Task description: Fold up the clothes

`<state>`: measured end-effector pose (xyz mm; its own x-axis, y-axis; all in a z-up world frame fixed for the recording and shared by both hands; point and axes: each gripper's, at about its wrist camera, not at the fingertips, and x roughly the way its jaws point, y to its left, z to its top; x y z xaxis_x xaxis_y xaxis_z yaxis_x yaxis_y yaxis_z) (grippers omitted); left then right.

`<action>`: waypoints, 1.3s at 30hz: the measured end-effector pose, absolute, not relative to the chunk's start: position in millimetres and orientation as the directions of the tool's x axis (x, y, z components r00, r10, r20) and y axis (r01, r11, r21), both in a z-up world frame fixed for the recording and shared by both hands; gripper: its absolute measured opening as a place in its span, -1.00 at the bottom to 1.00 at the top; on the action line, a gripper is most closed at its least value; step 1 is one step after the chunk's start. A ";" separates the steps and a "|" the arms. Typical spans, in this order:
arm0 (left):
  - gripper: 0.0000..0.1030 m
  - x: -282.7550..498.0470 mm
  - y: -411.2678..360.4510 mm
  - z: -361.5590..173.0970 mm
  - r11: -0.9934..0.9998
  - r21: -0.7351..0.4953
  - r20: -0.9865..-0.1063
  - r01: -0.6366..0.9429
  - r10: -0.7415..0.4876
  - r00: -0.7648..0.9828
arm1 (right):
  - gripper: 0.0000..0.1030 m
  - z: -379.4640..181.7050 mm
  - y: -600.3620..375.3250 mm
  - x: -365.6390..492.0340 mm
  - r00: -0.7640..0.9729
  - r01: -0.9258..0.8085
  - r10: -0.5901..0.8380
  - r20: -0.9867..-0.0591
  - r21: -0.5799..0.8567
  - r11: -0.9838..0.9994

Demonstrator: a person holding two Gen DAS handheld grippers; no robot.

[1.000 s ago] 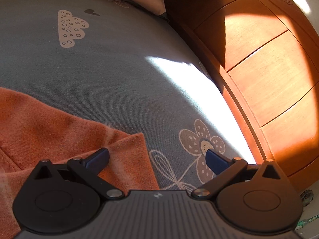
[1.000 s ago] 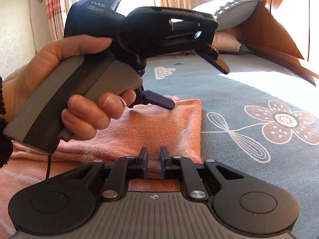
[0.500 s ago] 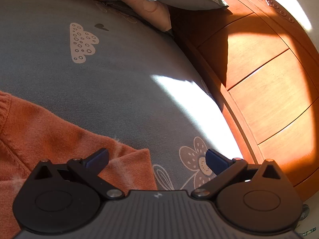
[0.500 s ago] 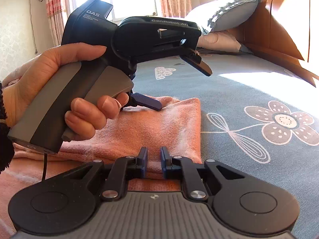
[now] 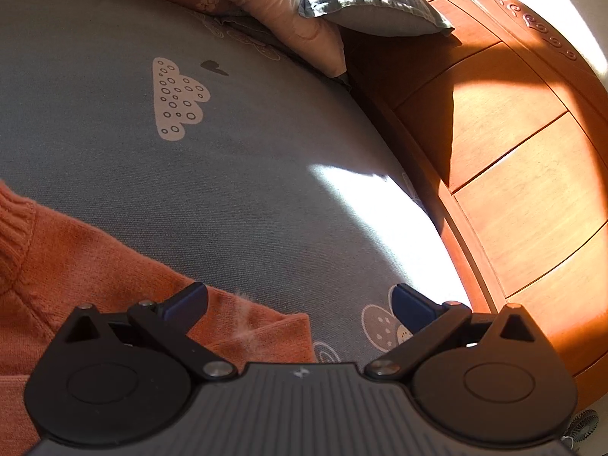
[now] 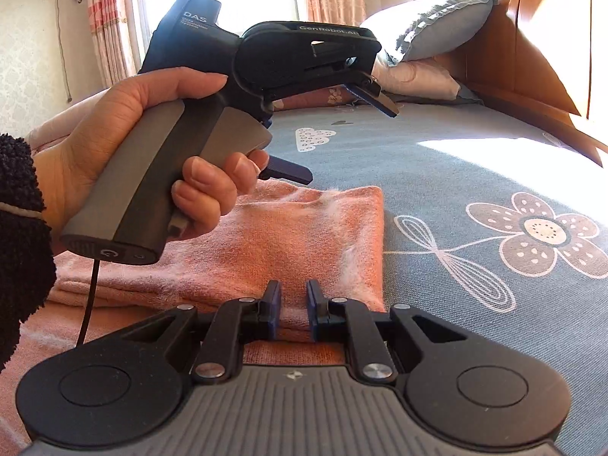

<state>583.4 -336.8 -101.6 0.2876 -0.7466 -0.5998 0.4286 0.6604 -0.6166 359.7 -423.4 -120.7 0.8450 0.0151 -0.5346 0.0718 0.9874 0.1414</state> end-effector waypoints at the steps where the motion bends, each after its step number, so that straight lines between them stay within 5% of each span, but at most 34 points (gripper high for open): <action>1: 0.98 585.2 -335.7 -105.6 0.670 -0.612 -0.614 0.420 -0.737 0.282 | -0.66 -120.7 -423.3 359.7 0.845 0.072 0.015 -0.535 0.141 0.987; 10: 0.98 599.2 -327.6 -92.7 0.675 -0.607 -0.583 0.420 -0.737 0.342 | -0.64 -120.8 -422.4 359.8 0.845 0.071 0.012 -0.534 0.135 0.988; 31: 0.98 604.7 -299.9 -105.9 0.771 -0.541 -0.662 0.336 -0.637 0.396 | -0.61 -120.2 -420.2 359.0 0.846 0.069 0.013 -0.534 0.133 0.989; 39: 0.98 597.8 -295.0 -71.1 0.815 -0.473 -0.678 0.335 -0.579 0.453 | -0.58 -120.4 -420.2 359.7 0.845 0.068 0.016 -0.534 0.138 0.988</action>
